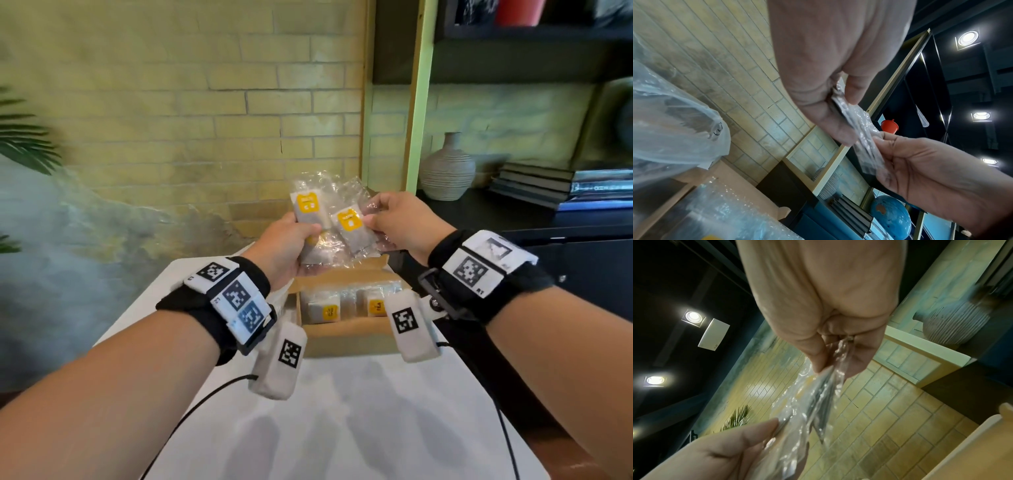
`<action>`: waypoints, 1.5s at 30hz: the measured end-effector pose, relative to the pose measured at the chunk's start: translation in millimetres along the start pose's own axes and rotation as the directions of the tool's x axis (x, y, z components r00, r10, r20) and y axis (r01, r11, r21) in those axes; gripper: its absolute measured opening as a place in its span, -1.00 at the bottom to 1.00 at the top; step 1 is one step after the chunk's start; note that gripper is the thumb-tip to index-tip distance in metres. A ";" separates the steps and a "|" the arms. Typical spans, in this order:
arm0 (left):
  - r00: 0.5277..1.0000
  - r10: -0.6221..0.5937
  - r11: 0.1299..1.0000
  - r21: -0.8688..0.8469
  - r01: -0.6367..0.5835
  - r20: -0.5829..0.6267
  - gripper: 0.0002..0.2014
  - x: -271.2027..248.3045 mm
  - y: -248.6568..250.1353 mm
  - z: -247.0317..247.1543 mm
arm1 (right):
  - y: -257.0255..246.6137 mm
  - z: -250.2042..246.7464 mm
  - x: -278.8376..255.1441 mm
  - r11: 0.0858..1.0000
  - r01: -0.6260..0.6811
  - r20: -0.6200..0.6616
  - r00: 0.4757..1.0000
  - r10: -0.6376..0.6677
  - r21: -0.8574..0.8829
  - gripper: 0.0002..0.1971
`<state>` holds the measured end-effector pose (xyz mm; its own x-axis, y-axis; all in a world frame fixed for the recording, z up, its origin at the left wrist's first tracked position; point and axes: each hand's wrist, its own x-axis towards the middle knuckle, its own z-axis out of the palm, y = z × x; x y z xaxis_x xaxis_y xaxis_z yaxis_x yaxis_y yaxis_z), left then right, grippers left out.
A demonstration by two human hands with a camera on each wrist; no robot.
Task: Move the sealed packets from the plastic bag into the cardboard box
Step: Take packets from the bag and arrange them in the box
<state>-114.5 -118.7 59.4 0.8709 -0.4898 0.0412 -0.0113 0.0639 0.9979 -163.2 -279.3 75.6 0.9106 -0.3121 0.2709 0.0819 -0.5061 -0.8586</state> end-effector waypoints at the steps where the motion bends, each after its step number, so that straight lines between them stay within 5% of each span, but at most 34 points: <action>1: 1.000 -0.012 1.000 -0.005 0.012 0.002 -0.82 -1.8 -0.6 1.2 | 0.8 -0.3 -2.6 1.000 0.001 0.005 1.000 -0.001 -0.016 -0.78; 12: 0.999 -0.038 0.995 0.095 0.037 0.010 -0.85 6.0 -22.0 -6.3 | 22.8 -5.9 2.6 0.959 0.071 0.039 0.997 -0.063 -0.276 -0.85; 21: 0.999 -0.025 0.985 0.171 0.030 -0.036 -0.86 17.3 -39.7 -23.3 | 53.1 -2.2 6.6 0.877 0.020 0.093 0.995 0.029 -0.480 -0.88; 34: 0.998 -0.042 0.985 0.167 0.049 -0.042 -0.79 21.8 -46.5 -26.0 | 87.2 20.1 25.3 0.587 -0.009 0.229 0.916 0.330 -0.809 -0.68; 41: 0.998 -0.048 0.987 0.150 0.054 -0.040 -0.76 24.8 -47.3 -26.9 | 99.1 26.0 27.7 0.447 0.032 0.225 0.894 0.388 -0.894 -0.64; 45: 0.999 -0.047 0.988 0.145 0.048 -0.012 -0.75 27.4 -47.0 -24.1 | 104.2 21.3 32.9 0.423 0.084 0.226 0.928 0.296 -0.902 -0.75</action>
<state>-78.2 -114.2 12.4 0.8763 -0.4817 -0.0062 -0.0407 -0.0868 0.9954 -116.1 -325.2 -14.1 0.9607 -0.2583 -0.1012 -0.2541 -0.9657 0.0527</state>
